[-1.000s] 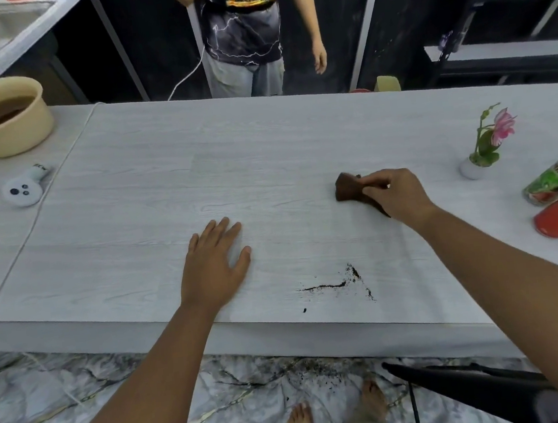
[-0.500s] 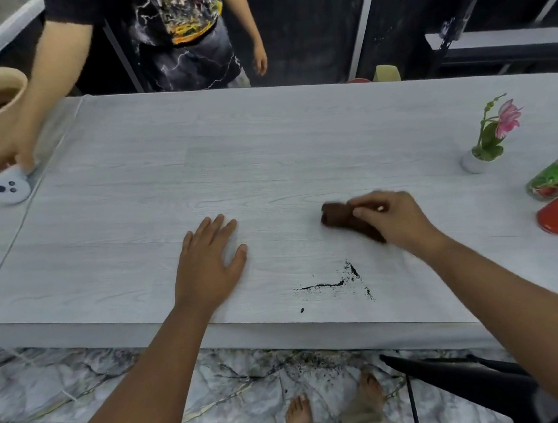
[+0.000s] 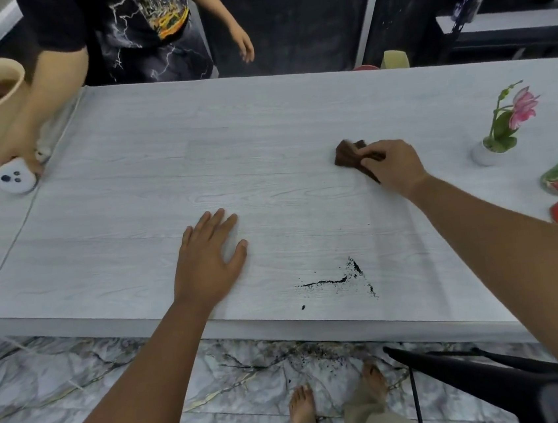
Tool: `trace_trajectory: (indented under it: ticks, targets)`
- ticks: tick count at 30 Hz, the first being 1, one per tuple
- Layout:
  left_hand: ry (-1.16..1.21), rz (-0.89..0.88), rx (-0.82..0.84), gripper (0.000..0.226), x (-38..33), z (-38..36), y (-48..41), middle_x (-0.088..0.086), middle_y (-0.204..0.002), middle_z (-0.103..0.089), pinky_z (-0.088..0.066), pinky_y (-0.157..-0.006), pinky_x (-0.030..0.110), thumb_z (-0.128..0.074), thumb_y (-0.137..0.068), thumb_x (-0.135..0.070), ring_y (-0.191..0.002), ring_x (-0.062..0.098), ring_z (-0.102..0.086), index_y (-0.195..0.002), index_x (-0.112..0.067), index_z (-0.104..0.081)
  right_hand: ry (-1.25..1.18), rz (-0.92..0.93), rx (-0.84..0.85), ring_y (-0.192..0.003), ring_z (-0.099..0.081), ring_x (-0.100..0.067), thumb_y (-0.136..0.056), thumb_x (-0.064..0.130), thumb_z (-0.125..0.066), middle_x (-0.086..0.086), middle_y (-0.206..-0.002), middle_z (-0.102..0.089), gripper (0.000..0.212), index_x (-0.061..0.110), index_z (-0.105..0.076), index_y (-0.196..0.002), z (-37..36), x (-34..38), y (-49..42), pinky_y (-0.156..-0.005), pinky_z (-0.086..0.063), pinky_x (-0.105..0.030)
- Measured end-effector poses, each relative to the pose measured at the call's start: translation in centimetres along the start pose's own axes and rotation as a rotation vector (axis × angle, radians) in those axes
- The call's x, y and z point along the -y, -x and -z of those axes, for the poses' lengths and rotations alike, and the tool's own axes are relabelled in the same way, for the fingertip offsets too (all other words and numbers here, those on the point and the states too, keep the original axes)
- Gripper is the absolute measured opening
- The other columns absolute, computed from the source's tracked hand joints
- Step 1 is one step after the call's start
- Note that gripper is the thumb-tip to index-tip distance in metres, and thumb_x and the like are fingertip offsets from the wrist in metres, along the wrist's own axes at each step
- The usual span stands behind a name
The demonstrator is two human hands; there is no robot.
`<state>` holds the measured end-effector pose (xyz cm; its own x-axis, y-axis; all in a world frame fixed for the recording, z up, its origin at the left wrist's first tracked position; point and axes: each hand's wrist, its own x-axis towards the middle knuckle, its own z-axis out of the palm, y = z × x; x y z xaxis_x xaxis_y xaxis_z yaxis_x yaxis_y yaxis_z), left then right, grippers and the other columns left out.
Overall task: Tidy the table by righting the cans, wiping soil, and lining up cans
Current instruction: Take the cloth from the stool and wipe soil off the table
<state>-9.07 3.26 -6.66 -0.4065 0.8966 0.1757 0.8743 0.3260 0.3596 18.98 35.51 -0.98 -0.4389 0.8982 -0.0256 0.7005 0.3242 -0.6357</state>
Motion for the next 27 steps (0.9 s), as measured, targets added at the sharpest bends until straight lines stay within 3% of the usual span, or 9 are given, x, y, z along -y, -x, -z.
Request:
trace_trajectory:
  ticks: [6, 9, 13, 16, 18, 20, 23, 27]
  targets:
    - [-0.005, 0.003, -0.006, 0.059, -0.2, 0.2, 0.0, -0.004, -0.175, -0.039, -0.020, -0.135, 0.052, -0.052, -0.109, -0.054, -0.167, 0.018, -0.025, -0.163, -0.029, -0.050, -0.013, 0.200, 0.134, -0.110, -0.069, -0.015, -0.093, 0.010, -0.081, 0.010, -0.113, -0.077, 0.026, 0.025, -0.085, -0.114, -1.5, 1.0, 8.8, -0.103, -0.049, -0.031]
    - [0.001, 0.008, -0.002, 0.059, -0.3, 0.2, 0.0, -0.005, -0.176, -0.038, -0.019, -0.136, 0.051, -0.051, -0.109, -0.055, -0.167, 0.018, -0.024, -0.163, -0.029, -0.049, -0.008, 0.283, 0.174, -0.106, -0.069, -0.015, -0.091, 0.006, -0.082, 0.008, -0.109, -0.079, 0.024, 0.021, -0.085, -0.110, -1.9, 1.2, 12.7, -0.100, -0.050, -0.030]
    - [0.002, 0.010, 0.006, 0.060, -0.3, 0.2, 0.0, -0.005, -0.176, -0.037, -0.017, -0.136, 0.051, -0.053, -0.110, -0.053, -0.167, 0.017, -0.023, -0.164, -0.029, -0.048, -0.148, 0.166, 0.379, -0.096, -0.072, 0.002, -0.093, 0.006, -0.081, 0.019, -0.099, -0.081, 0.022, 0.023, -0.086, -0.105, -0.7, 2.1, 12.6, -0.090, -0.050, -0.015]
    - [0.000, 0.009, 0.009, 0.061, -0.3, 0.3, 0.1, -0.005, -0.176, -0.037, -0.017, -0.136, 0.051, -0.048, -0.109, -0.056, -0.167, 0.017, -0.023, -0.164, -0.030, -0.048, -0.283, 0.098, 0.257, -0.078, -0.068, 0.011, -0.093, 0.000, -0.079, 0.015, -0.087, -0.081, 0.024, 0.021, -0.084, -0.104, -0.2, 4.0, 8.7, -0.078, -0.047, -0.007]
    - [-0.001, 0.011, 0.008, 0.060, -0.4, 0.4, 0.1, -0.005, -0.176, -0.037, -0.017, -0.136, 0.050, -0.050, -0.110, -0.055, -0.167, 0.016, -0.023, -0.164, -0.030, -0.048, -0.306, 0.076, 0.117, -0.082, -0.070, -0.001, -0.094, 0.004, -0.078, 0.002, -0.092, -0.080, 0.023, 0.021, -0.084, -0.108, -0.3, 5.3, 5.4, -0.079, -0.049, -0.010]
    - [-0.005, 0.014, 0.011, 0.060, -0.4, 0.4, 0.1, -0.005, -0.176, -0.037, -0.017, -0.136, 0.050, -0.052, -0.110, -0.054, -0.167, 0.016, -0.022, -0.164, -0.030, -0.048, -0.270, 0.064, 0.054, -0.095, -0.070, -0.009, -0.096, 0.009, -0.077, 0.007, -0.100, -0.078, 0.023, 0.023, -0.084, -0.113, -0.7, 5.9, 2.8, -0.089, -0.052, -0.015]
    - [-0.004, 0.019, 0.015, 0.060, -0.5, 0.6, 0.2, -0.006, -0.176, -0.037, -0.016, -0.137, 0.049, -0.053, -0.110, -0.054, -0.167, 0.016, -0.022, -0.164, -0.030, -0.048, -0.088, 0.060, 0.136, -0.110, -0.069, -0.015, -0.098, 0.011, -0.075, 0.006, -0.117, -0.078, 0.024, 0.023, -0.084, -0.117, -1.9, 5.6, 1.6, -0.101, -0.050, -0.025]
    - [0.006, 0.022, 0.015, 0.060, -0.6, 0.7, 0.2, -0.005, -0.176, -0.037, -0.015, -0.137, 0.050, -0.053, -0.110, -0.053, -0.167, 0.016, -0.022, -0.164, -0.029, -0.048, -0.061, 0.071, 0.163, -0.110, -0.068, -0.014, -0.097, 0.014, -0.077, 0.006, -0.118, -0.077, 0.022, 0.026, -0.084, -0.114, -2.5, 4.4, 4.3, -0.093, -0.045, -0.019]
